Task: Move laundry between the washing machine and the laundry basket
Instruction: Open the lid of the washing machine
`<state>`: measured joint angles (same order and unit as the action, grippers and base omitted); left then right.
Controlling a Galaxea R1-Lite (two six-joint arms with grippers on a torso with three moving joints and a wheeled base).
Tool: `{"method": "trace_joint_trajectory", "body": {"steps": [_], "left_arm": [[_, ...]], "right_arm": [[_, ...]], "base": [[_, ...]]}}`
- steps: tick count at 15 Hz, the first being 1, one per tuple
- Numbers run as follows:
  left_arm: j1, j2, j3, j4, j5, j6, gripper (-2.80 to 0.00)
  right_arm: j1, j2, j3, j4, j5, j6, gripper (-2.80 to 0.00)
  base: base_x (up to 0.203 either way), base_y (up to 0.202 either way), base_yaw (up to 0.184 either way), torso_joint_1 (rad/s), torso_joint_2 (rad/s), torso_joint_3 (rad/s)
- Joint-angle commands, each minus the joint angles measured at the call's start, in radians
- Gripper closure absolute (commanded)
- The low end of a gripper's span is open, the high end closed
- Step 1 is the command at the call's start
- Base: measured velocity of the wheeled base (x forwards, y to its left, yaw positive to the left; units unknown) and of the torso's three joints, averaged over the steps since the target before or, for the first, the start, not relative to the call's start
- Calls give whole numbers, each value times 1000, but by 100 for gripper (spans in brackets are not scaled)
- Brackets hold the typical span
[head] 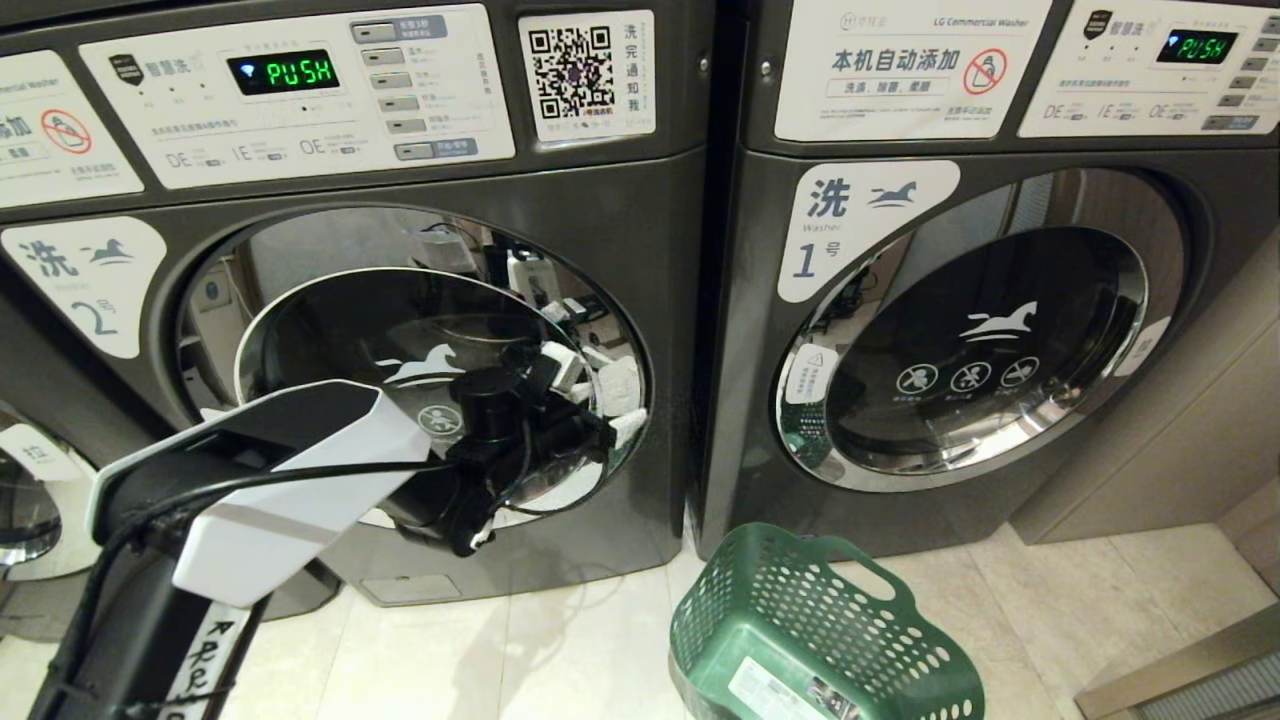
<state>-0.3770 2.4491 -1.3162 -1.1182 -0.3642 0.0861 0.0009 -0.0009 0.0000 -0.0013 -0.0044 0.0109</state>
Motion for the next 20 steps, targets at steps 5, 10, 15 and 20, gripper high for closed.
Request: {"method": "trace_joint_trajectory", "body": {"steps": [5,10,15,20], "left_arm": [[1,31,-2,-35,-76,-48,-280],[-2,54,-40,-25,-61,-40,-280],[-46,95,-94,-18,1,-41,-280],[-88,126,-161,3,108,-63,-280]], "right_arm": [[1,-1,0,0,0,0,0],[1,-1,0,0,0,0,0],[1,-1,0,0,0,0,0],[1,-1,0,0,0,0,0]], "base": [[0,0,0,0,0,0],[0,0,0,0,0,0],[0,0,0,0,0,0],[0,0,0,0,0,0]]}}
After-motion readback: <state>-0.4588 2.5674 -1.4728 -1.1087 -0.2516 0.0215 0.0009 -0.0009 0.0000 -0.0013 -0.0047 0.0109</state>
